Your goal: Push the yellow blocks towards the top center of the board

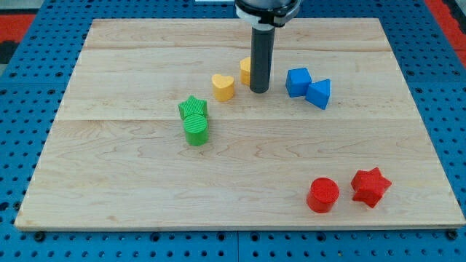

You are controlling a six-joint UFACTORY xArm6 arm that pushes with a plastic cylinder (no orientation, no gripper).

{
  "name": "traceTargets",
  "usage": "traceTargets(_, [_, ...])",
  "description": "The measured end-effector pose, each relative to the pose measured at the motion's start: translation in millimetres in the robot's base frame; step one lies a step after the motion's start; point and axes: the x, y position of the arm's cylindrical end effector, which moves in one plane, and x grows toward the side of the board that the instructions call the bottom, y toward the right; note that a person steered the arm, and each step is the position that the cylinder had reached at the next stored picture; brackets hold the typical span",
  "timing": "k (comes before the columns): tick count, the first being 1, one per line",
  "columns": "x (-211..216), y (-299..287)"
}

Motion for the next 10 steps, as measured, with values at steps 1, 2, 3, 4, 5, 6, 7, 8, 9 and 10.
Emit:
traceTargets(1, [-35.4,0.0])
traceTargets(2, [-8.0,3.2])
traceTargets(3, [53.8,-4.5])
traceTargets(4, [64.9,-33.7])
traceTargets(5, [26.9,-35.7])
traceTargets(6, [6.4,-35.7])
traceTargets(7, [35.2,-39.2])
traceTargets(8, [25.5,-70.9])
traceTargets(9, [5.2,-53.3])
traceTargets(10, [-10.0,-33.0])
